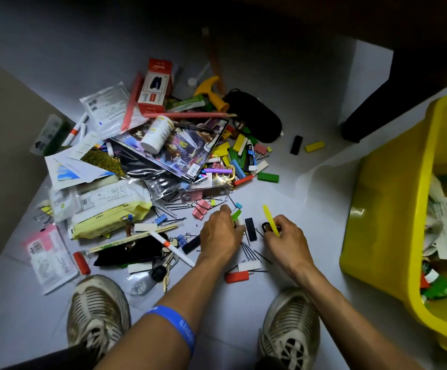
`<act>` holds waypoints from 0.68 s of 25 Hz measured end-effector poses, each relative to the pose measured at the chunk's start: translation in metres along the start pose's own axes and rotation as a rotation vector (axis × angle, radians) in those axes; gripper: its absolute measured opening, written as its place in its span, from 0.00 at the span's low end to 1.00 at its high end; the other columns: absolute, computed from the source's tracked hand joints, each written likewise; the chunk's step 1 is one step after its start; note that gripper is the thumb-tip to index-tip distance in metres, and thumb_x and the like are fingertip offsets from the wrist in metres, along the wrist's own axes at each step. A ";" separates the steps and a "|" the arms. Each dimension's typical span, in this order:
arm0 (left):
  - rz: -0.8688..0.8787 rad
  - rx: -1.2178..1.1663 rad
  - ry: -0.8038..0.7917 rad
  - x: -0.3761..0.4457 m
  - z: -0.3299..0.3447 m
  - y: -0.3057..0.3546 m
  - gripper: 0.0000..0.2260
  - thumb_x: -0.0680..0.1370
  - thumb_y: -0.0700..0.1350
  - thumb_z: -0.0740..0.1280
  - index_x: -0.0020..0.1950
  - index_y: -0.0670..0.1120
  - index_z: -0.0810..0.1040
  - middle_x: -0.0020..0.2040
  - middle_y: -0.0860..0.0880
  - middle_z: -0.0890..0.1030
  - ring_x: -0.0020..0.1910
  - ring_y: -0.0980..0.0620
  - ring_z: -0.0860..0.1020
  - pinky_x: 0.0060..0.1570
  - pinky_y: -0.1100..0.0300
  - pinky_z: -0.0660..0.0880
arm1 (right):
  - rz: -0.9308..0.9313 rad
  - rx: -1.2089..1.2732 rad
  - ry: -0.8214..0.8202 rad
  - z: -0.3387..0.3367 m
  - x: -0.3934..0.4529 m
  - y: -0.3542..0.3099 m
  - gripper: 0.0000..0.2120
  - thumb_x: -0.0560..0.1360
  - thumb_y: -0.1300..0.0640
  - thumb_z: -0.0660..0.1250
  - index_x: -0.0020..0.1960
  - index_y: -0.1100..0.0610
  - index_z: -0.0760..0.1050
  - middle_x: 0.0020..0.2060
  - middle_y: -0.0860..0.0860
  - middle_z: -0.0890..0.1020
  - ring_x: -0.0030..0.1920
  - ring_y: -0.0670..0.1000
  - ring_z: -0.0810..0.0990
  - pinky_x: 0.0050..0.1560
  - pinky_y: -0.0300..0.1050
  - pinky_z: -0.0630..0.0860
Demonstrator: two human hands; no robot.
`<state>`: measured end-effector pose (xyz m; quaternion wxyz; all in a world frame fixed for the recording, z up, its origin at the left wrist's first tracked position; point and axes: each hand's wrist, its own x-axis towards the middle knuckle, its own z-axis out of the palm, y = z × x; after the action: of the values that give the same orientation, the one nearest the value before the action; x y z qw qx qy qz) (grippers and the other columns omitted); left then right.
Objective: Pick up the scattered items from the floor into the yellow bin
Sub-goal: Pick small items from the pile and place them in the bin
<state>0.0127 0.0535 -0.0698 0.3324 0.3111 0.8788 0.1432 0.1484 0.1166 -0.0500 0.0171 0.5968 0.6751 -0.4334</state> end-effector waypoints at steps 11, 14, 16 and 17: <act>-0.451 -0.778 -0.077 0.003 -0.025 -0.008 0.05 0.73 0.42 0.63 0.43 0.42 0.76 0.34 0.43 0.84 0.31 0.42 0.83 0.29 0.53 0.78 | -0.085 -0.285 0.074 0.034 0.017 -0.011 0.09 0.69 0.53 0.68 0.46 0.53 0.72 0.41 0.50 0.78 0.38 0.54 0.73 0.35 0.44 0.67; -0.538 -1.030 -0.146 0.005 -0.023 -0.003 0.05 0.74 0.34 0.60 0.46 0.41 0.74 0.33 0.40 0.80 0.27 0.43 0.78 0.22 0.60 0.71 | -0.063 -0.113 0.056 0.018 0.009 -0.002 0.12 0.68 0.51 0.70 0.46 0.49 0.67 0.34 0.46 0.76 0.34 0.51 0.74 0.32 0.44 0.65; -0.565 -1.070 -0.200 0.003 -0.021 -0.002 0.08 0.73 0.34 0.58 0.41 0.42 0.76 0.27 0.44 0.77 0.23 0.49 0.72 0.21 0.65 0.64 | -0.141 -0.129 -0.037 0.009 -0.004 0.011 0.12 0.69 0.51 0.69 0.47 0.47 0.66 0.34 0.45 0.77 0.34 0.50 0.75 0.31 0.44 0.66; -0.551 -1.050 -0.216 0.003 -0.020 -0.002 0.07 0.73 0.38 0.60 0.39 0.42 0.76 0.25 0.46 0.76 0.22 0.51 0.70 0.23 0.64 0.63 | -0.204 -0.182 -0.093 0.007 -0.012 0.019 0.12 0.70 0.51 0.68 0.48 0.47 0.66 0.35 0.45 0.77 0.35 0.52 0.75 0.33 0.44 0.67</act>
<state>-0.0033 0.0531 -0.0579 0.5537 -0.1210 0.7001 0.4343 0.1640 0.1018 -0.0585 0.0581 0.5004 0.7671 -0.3972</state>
